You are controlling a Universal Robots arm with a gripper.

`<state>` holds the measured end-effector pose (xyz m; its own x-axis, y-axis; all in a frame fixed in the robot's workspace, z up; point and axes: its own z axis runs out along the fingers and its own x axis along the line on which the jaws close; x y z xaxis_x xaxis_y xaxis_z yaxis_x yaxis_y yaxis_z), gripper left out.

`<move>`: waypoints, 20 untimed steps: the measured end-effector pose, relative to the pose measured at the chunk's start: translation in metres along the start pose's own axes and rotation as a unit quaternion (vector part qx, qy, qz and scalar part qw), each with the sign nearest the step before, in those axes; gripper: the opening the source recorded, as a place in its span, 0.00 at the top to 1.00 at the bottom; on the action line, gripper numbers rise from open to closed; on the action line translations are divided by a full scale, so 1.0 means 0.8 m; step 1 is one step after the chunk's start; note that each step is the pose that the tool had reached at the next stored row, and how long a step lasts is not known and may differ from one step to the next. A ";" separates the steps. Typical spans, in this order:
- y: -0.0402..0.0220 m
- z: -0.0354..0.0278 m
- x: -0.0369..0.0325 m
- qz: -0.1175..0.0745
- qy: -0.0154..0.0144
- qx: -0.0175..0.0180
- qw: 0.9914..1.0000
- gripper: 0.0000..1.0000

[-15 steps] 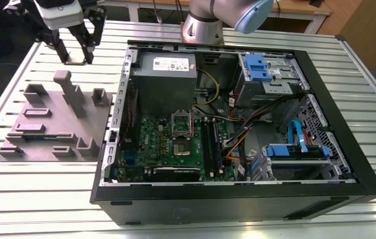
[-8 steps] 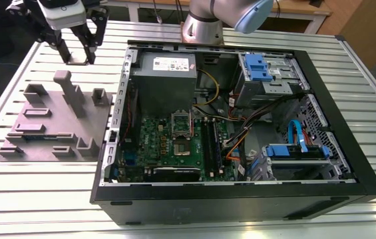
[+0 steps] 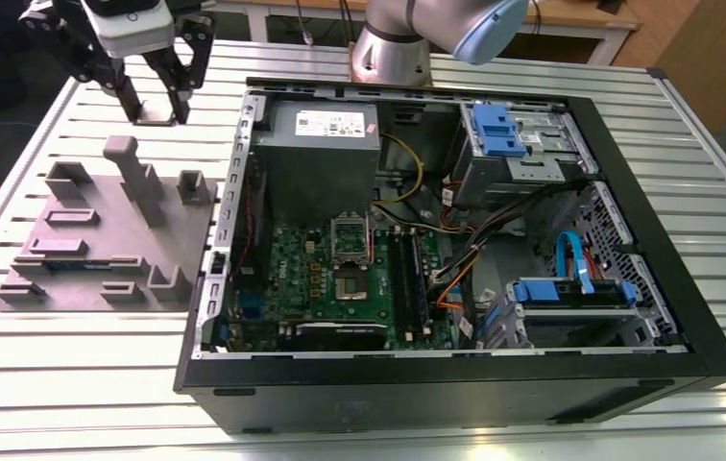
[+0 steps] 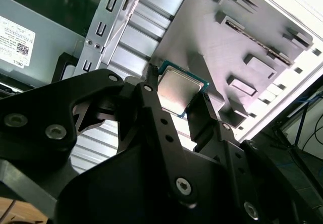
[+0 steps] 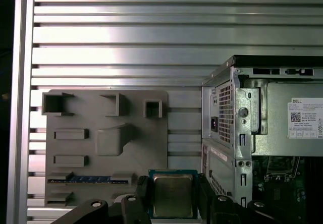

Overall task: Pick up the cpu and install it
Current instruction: 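Pick up the cpu and move it towards the insertion slot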

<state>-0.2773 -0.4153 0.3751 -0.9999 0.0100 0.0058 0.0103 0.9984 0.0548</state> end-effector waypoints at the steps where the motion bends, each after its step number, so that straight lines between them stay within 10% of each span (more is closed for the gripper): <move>1: 0.0000 0.0000 -0.0008 0.000 0.000 0.000 1.000 0.53; 20: 0.0001 -0.0001 -0.0162 0.000 0.000 0.000 1.000 0.53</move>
<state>-0.2643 -0.4153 0.3751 -0.9999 0.0099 0.0058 0.0102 0.9984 0.0548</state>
